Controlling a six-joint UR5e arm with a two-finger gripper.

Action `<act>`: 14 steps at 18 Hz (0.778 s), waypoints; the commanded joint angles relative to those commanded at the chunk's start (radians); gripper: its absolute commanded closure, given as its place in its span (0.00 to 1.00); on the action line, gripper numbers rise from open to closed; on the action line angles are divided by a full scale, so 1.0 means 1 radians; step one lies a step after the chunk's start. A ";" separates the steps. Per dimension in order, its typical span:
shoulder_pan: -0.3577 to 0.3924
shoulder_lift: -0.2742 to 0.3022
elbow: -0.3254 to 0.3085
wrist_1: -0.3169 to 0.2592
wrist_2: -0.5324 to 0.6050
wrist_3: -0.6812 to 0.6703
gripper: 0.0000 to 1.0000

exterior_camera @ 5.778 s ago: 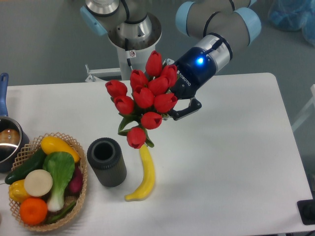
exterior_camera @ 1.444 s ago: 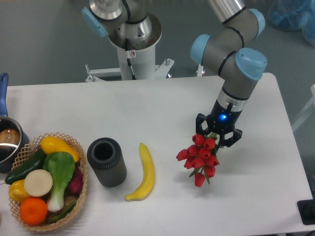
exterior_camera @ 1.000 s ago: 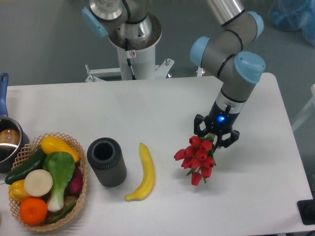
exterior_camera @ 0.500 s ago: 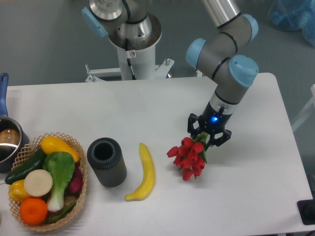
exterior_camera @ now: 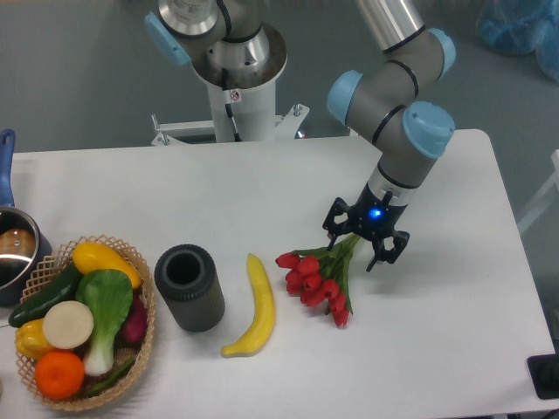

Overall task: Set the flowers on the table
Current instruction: 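Open the gripper to release the tulips onto the table, then raise the open gripper up away from the tulips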

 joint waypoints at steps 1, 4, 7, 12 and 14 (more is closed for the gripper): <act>0.000 0.003 -0.002 0.000 0.000 0.000 0.00; 0.003 0.021 0.000 -0.002 0.002 0.000 0.00; 0.003 0.038 0.031 -0.003 0.003 0.000 0.00; 0.012 0.054 0.035 -0.017 0.029 0.104 0.00; 0.015 0.055 0.038 -0.049 0.083 0.173 0.00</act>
